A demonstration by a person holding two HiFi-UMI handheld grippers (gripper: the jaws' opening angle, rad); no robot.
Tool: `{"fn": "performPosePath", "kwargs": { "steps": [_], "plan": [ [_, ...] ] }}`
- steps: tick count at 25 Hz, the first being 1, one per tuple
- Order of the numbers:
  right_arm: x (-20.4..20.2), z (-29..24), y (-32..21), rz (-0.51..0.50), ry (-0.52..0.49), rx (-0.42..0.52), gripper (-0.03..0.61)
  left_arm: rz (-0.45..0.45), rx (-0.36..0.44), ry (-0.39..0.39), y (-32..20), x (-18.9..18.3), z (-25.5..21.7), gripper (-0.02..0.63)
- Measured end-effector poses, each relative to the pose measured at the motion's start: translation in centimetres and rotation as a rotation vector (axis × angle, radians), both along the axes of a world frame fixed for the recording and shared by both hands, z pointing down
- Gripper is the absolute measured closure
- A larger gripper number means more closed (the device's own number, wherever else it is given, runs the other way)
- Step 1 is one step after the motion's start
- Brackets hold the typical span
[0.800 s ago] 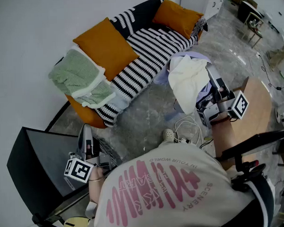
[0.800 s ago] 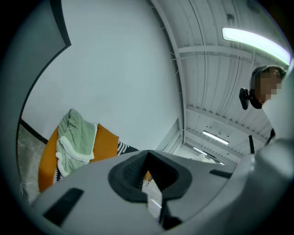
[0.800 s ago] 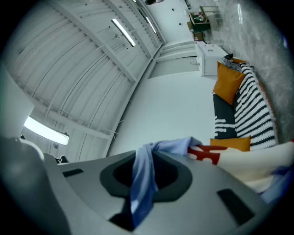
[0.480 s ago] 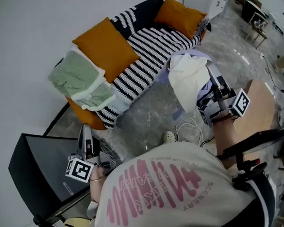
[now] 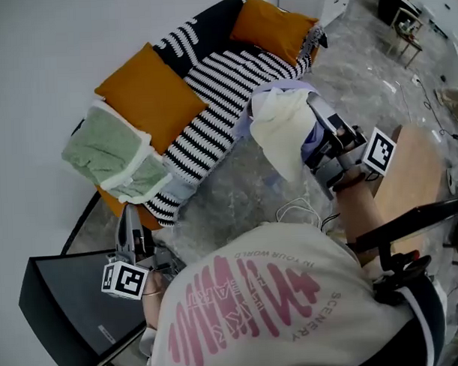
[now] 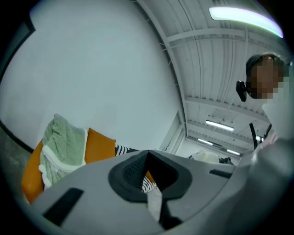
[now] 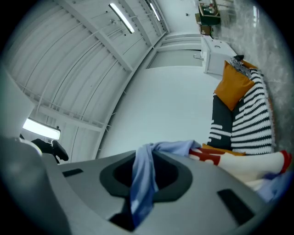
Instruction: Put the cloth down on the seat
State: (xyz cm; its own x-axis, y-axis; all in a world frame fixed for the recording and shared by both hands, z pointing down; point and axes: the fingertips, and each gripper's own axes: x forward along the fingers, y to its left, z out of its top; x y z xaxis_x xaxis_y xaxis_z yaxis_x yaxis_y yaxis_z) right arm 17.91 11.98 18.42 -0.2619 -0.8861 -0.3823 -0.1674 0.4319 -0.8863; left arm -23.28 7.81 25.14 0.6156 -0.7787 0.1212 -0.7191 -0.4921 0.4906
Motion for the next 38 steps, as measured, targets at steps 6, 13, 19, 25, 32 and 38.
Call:
{"fn": "performPosePath", "kwargs": {
  "steps": [6,13,19,25,32,38],
  "plan": [
    [3.3,1.1,-2.6,-0.036,0.051,-0.007,0.509,0.137,0.139,-0.118,-3.1,8.0,0.6,0.611],
    [-4.3,0.7,17.7,-0.117,0.036,-0.001,0.509,0.107,0.211,-0.151,20.8,1.8,-1.2,0.611],
    [-7.3,2.3,21.2,-0.094,0.016,-0.045,0.509,0.268,0.226,-0.228,25.4,0.6,0.5,0.611],
    [-6.0,2.4,18.9,0.014,0.026,-0.071,0.509,0.279,0.16,-0.272,17.2,2.0,1.3,0.611],
    [-6.3,0.4,18.7,0.092,0.031,-0.053,0.509,0.363,0.161,-0.172,13.5,2.6,-1.5,0.611],
    [-7.4,-1.0,9.8,0.138,0.046,-0.043,0.509,0.426,0.147,-0.185,4.0,1.8,-0.9,0.611]
  ]
}}
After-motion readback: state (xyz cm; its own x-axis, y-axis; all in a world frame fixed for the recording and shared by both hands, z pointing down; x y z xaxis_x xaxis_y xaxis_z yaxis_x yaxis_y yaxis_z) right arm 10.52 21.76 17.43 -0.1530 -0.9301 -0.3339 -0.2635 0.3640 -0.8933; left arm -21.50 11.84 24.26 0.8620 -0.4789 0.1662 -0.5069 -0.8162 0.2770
